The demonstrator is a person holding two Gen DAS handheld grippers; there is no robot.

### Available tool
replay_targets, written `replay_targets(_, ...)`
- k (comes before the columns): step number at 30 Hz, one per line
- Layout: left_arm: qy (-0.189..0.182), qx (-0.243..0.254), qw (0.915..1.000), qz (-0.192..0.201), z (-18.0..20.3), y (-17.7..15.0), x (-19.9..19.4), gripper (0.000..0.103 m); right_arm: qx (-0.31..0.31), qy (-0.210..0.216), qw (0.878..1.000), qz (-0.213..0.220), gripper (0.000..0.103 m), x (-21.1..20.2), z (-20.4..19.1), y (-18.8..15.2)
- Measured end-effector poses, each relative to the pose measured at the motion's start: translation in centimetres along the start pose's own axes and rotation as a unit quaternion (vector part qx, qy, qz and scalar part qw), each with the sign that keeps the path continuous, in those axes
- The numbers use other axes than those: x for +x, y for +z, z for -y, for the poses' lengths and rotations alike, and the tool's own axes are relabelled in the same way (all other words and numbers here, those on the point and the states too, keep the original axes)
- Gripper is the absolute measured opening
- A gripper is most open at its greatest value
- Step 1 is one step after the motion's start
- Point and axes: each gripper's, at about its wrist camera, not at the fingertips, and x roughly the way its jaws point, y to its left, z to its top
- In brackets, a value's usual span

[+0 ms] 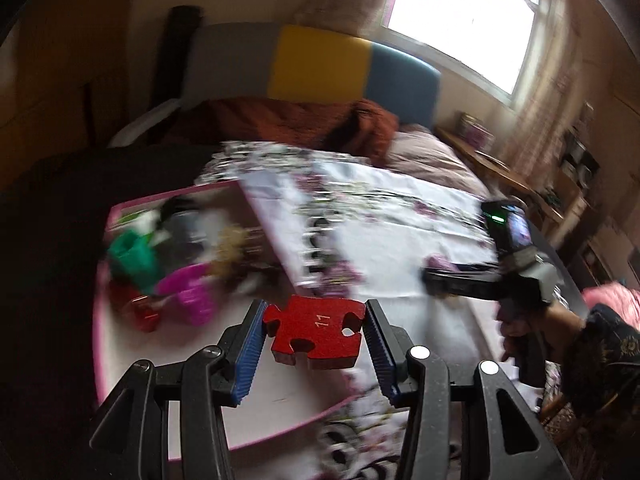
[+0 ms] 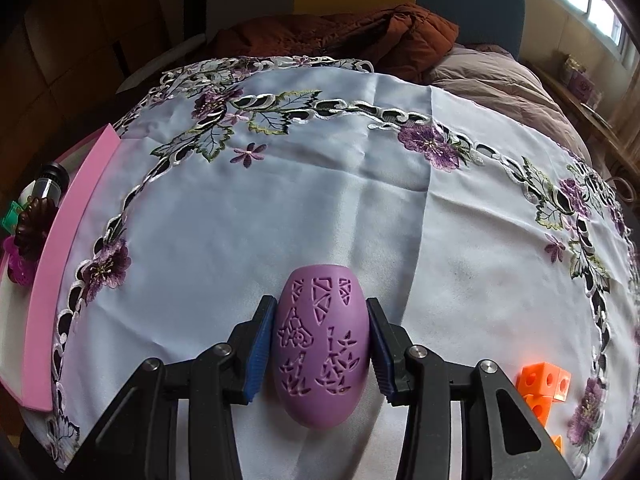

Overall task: Organize rigid objects
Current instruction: 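Carry the red puzzle piece into the tray and open the left tool, then lift the purple soap with the right tool toward the tray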

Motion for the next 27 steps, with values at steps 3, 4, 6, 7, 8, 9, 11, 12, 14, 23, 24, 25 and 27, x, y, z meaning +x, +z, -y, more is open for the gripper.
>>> replay_targets(3,0.033,-0.04,0.9986,-0.008,-3.9,-0.5,-0.3,0.049,-0.001,-0.002,1.0,-0.001,0.045,0.0,0.0,0.0)
replay_targets(4,0.044,-0.052,0.9976,-0.012,-4.9,-0.6,-0.2,0.049,-0.002,-0.002,1.0,-0.001,0.045,0.0,-0.1,0.1)
replay_targets(6,0.065,-0.076,0.9947,-0.025,-7.2,-1.0,0.3,0.049,-0.002,-0.002,1.0,-0.002,0.045,0.0,-0.1,0.1)
replay_targets(7,0.071,-0.085,0.9934,-0.031,-8.0,-1.2,0.5,0.049,-0.003,-0.002,1.0,-0.002,0.045,0.0,-0.1,0.1)
replay_targets(8,0.077,-0.092,0.9922,-0.036,-8.6,-1.3,0.8,0.049,-0.003,-0.003,1.0,-0.002,0.045,0.1,-0.1,0.1)
replay_targets(9,0.084,-0.096,0.991,-0.042,-9.2,-1.4,1.2,0.049,-0.004,-0.003,1.0,-0.002,0.045,0.1,-0.1,0.1)
replay_targets(11,0.091,-0.097,0.99,-0.047,-9.7,-1.4,1.8,0.049,-0.004,-0.004,1.0,-0.002,0.045,0.0,-0.1,0.1)
replay_targets(12,0.096,-0.094,0.9898,-0.049,-9.9,-1.4,2.2,0.049,-0.004,-0.004,1.0,-0.002,0.045,0.0,-0.1,0.1)
replay_targets(14,0.103,-0.088,0.9894,-0.054,-10.1,-1.3,3.1,0.049,-0.005,-0.004,1.0,-0.002,0.045,0.0,-0.1,0.1)
replay_targets(23,0.122,-0.071,0.9876,-0.068,-10.6,-1.7,4.4,0.052,-0.005,-0.004,1.0,-0.003,0.045,0.0,-0.1,0.1)
replay_targets(24,0.123,-0.073,0.9874,-0.066,-10.6,-1.7,4.2,0.052,-0.005,-0.005,1.0,-0.003,0.045,0.0,-0.1,0.1)
replay_targets(25,0.124,-0.074,0.9874,-0.064,-10.6,-1.7,4.0,0.052,-0.006,-0.005,1.0,-0.003,0.045,0.0,-0.1,0.1)
replay_targets(27,0.122,-0.073,0.9884,-0.053,-10.6,-1.6,3.5,0.052,-0.007,-0.006,1.0,-0.002,0.045,0.0,-0.2,0.1)
